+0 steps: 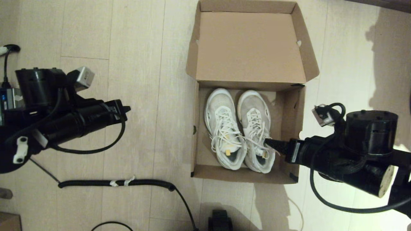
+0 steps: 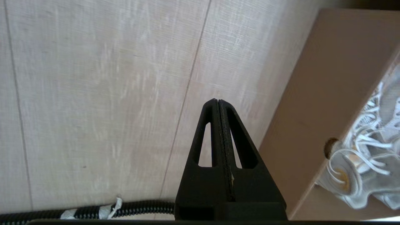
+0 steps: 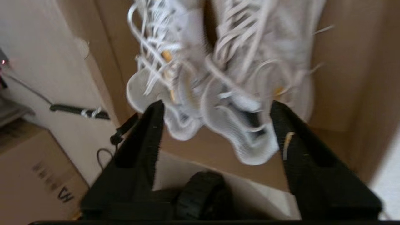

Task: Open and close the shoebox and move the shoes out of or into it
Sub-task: Put the shoes out of the shoe box

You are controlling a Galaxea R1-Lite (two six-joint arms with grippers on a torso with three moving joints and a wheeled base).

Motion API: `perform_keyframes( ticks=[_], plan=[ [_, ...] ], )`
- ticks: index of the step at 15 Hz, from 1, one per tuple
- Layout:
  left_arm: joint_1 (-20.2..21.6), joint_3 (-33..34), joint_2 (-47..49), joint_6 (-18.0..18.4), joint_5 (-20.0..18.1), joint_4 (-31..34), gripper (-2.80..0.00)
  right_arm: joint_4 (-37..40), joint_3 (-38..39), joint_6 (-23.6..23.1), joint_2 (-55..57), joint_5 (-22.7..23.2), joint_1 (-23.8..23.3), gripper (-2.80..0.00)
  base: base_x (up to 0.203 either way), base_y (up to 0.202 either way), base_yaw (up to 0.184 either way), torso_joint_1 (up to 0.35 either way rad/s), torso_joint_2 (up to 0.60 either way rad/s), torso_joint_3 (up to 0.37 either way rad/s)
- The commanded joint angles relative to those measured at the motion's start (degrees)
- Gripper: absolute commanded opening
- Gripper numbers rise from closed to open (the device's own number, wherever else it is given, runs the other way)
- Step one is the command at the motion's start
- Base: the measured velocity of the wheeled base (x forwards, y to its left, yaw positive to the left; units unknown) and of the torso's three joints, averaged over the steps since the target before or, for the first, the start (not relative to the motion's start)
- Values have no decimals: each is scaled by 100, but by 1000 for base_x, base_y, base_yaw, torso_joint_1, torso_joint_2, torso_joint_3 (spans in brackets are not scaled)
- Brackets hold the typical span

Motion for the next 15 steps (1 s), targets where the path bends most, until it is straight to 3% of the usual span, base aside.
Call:
perform_keyframes(
  ticks=[1, 7, 10, 15],
  plan=[
    [31, 49, -59, -10, -3, -22, -280, -6, -43, 33, 214, -37, 170, 0, 0, 0, 0, 0, 0, 0],
    [92, 209, -76, -17, -3, -22, -280, -37, -32, 18, 624, -79, 801, 0, 0, 0, 0, 0, 0, 0],
    [91, 269, -134, -18, -3, -31, -280, -98, 52, -15, 1004, -120, 856, 0, 0, 0, 0, 0, 0, 0],
    [84, 366, -218, -10, -11, -31, -280, -1068, 137, -272, 1764, -485, 773, 0, 0, 0, 0, 0, 0, 0]
  ],
)
